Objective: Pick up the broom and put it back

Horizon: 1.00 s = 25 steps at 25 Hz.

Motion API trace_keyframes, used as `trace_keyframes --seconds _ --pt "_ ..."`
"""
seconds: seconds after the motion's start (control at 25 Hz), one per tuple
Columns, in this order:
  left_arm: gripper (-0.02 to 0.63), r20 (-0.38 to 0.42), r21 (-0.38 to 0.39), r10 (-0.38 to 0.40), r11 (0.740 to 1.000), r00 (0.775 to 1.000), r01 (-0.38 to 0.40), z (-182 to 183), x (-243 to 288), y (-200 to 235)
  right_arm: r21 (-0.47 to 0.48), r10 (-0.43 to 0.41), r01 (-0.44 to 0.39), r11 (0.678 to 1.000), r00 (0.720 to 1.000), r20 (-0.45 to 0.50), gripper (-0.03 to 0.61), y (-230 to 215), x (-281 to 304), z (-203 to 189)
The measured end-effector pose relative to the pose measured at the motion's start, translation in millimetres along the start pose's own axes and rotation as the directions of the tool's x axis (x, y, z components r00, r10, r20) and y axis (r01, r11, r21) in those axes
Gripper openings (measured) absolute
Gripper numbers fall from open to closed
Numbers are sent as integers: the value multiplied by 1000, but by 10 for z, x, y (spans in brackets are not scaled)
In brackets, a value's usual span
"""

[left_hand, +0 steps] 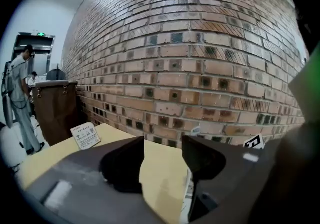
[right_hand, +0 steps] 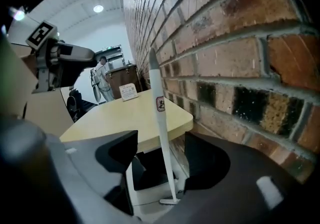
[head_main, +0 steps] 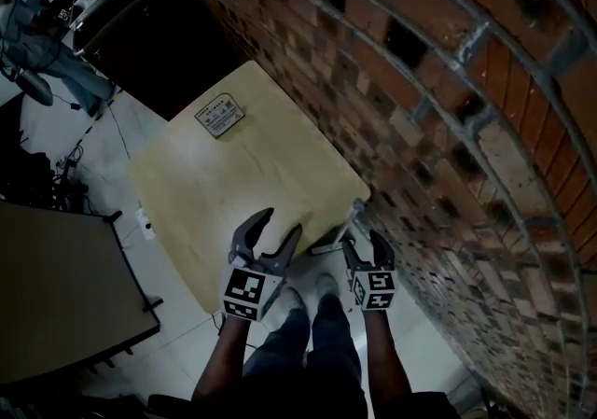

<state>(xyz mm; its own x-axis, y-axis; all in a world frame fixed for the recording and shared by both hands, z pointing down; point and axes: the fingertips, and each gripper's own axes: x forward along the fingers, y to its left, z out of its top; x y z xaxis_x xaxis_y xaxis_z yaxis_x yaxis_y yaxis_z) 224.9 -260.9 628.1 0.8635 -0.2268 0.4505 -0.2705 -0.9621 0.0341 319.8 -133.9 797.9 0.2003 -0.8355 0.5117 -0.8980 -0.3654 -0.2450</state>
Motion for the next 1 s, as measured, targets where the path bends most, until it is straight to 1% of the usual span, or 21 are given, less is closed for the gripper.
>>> trace_keyframes --seconds 0.12,0.32,0.44,0.56,0.72,0.76,0.84,0.88,1.0 --pt "234 -6 -31 29 999 1000 -29 -46 -46 90 11 19 -19 1000 1000 3 301 -17 211 39" --pt "235 -12 -53 58 997 998 -58 -107 -101 200 -17 52 -52 999 999 -4 299 -29 529 131" --pt "235 -17 -70 86 994 996 -87 -145 -145 309 -32 67 -68 997 998 -12 282 -4 683 180" --pt "235 -13 -84 103 991 995 -103 -141 -156 366 -51 65 -67 996 998 -24 261 -11 761 194" --pt "235 -3 -90 108 990 994 -108 -101 -162 377 -74 61 -63 995 997 -39 219 -25 788 204" --pt "235 -1 -92 109 990 994 -109 -95 -168 377 -77 62 -64 995 997 -40 196 -21 783 211" --pt "235 1 -95 114 989 993 -114 -87 -183 378 -74 71 -74 995 997 -39 123 6 761 225" --pt "235 0 -96 118 988 993 -117 -84 -190 380 -71 79 -82 994 996 -40 100 26 744 223" --pt "235 -7 -94 122 988 993 -122 -75 -225 371 -82 89 -93 992 995 -54 100 79 652 176"
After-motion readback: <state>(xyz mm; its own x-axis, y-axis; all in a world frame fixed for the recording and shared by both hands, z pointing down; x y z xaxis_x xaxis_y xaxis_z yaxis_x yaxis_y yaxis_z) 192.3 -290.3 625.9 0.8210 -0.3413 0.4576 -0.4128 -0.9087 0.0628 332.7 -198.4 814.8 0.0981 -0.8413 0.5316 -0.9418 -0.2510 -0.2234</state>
